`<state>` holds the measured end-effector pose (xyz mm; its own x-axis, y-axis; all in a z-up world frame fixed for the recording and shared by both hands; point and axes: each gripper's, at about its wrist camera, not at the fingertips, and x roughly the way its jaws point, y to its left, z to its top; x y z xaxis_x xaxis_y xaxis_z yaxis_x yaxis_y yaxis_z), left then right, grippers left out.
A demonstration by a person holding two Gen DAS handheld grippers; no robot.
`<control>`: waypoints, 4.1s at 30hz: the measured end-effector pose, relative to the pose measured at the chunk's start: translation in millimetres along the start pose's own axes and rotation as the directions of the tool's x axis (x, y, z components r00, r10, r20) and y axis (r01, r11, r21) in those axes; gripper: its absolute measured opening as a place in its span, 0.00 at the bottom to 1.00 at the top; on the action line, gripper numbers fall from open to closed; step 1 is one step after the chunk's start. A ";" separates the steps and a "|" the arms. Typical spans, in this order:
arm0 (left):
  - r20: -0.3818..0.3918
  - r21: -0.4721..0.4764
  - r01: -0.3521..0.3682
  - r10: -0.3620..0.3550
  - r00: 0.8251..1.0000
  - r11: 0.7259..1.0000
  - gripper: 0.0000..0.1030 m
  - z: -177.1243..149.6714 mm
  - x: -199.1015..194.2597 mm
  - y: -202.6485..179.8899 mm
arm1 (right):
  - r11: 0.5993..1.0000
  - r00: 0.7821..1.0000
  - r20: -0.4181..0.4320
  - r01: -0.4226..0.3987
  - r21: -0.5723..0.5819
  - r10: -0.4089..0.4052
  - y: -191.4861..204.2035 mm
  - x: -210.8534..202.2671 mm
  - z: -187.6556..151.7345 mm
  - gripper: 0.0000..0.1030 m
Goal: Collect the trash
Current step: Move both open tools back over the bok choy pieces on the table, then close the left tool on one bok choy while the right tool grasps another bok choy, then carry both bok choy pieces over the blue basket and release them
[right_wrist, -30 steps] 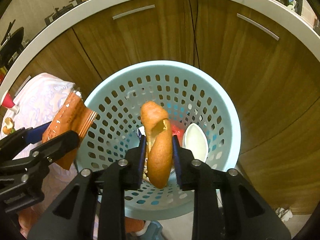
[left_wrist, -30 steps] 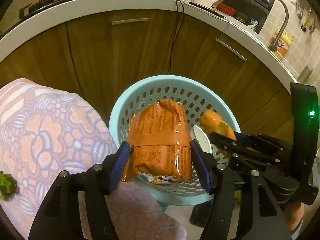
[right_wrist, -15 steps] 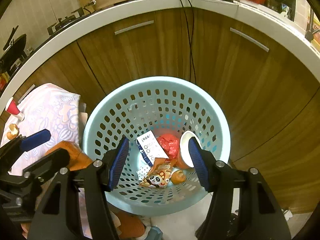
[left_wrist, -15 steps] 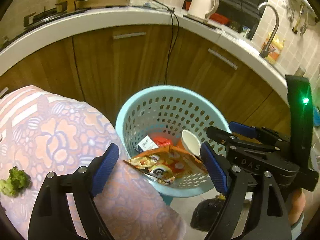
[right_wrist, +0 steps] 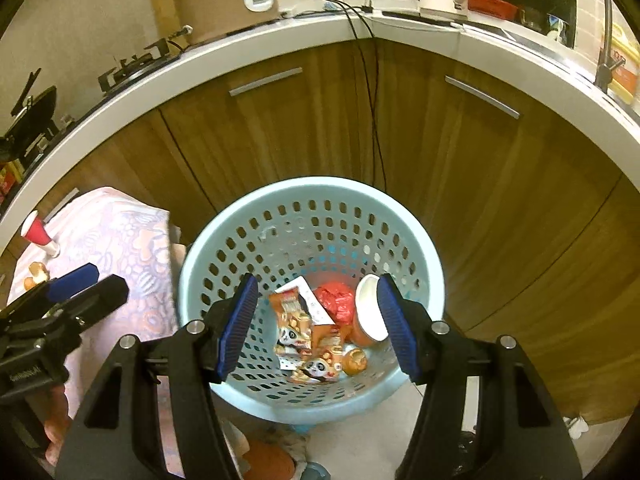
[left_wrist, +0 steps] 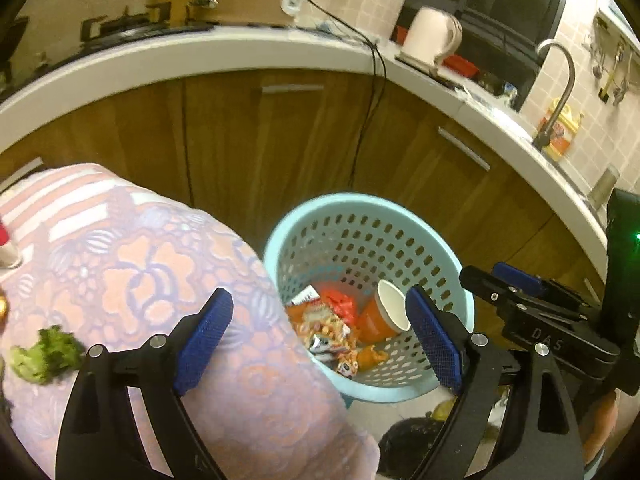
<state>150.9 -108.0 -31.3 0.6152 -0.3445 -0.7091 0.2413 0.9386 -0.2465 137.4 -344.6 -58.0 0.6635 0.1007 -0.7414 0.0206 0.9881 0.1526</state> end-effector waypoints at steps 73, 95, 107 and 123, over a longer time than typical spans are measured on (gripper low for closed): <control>0.037 -0.228 -0.337 0.354 0.934 0.913 0.17 -99.0 -143.9 224.7 | 0.792 0.928 -0.139 -0.369 -0.487 0.346 304.6 33.2 -54.0 0.63; 0.053 -0.250 -0.315 0.338 0.940 0.915 0.17 -99.7 -149.1 225.2 | 0.840 0.965 -0.125 -0.264 -0.474 0.232 330.4 45.3 -59.7 0.55; 0.070 -0.244 -0.324 0.350 0.934 0.914 0.17 -98.9 -151.6 221.9 | 0.842 0.955 -0.072 -0.288 -0.455 0.288 322.4 28.1 -55.2 0.53; 0.145 -0.168 -0.256 0.281 0.949 0.952 0.17 -75.7 -160.5 166.4 | 0.888 0.958 0.056 -0.239 -0.392 0.282 258.2 -15.4 -22.6 0.53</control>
<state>35.5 104.9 -8.6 0.7605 -0.0659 -0.6460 -0.0538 0.9850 -0.1638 115.6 -88.5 -21.9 0.6829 0.3689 -0.6305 -0.4334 0.8994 0.0568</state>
